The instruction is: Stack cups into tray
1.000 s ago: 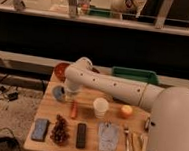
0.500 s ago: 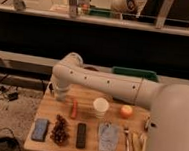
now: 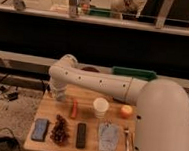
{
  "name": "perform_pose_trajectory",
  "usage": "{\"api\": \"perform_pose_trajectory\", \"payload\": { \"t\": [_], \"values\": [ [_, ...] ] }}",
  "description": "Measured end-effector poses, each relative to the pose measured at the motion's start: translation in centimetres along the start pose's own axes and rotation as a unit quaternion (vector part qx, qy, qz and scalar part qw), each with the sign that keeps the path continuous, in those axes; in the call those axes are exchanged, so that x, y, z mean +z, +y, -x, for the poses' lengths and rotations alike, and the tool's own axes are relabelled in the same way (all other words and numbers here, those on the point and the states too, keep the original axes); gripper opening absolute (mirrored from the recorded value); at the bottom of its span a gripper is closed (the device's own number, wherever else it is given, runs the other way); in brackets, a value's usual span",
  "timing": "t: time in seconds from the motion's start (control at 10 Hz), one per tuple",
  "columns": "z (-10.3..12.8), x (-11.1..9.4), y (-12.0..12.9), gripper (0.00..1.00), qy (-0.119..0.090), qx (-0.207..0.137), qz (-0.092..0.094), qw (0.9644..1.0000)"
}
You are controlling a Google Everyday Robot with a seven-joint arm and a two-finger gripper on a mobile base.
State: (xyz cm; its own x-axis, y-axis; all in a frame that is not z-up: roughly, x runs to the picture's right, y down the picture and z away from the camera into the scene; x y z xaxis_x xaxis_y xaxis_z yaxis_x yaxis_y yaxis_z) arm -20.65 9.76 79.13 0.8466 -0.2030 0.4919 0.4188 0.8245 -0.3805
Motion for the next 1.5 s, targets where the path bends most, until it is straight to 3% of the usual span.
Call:
{"api": "perform_pose_trajectory", "payload": {
  "t": [0.2,0.7,1.2,1.5],
  "values": [
    [0.0,0.6,-1.0,0.00,0.008,-0.005,0.000,1.0000],
    [0.5,-0.8,-2.5,0.00,0.030,-0.013,-0.004,0.9995],
    [-2.5,1.2,-2.0,0.00,0.060,-0.001,0.010,0.9981],
    [-2.5,1.8,-2.8,0.04,0.071,-0.009,0.015,0.9973]
  ]
}}
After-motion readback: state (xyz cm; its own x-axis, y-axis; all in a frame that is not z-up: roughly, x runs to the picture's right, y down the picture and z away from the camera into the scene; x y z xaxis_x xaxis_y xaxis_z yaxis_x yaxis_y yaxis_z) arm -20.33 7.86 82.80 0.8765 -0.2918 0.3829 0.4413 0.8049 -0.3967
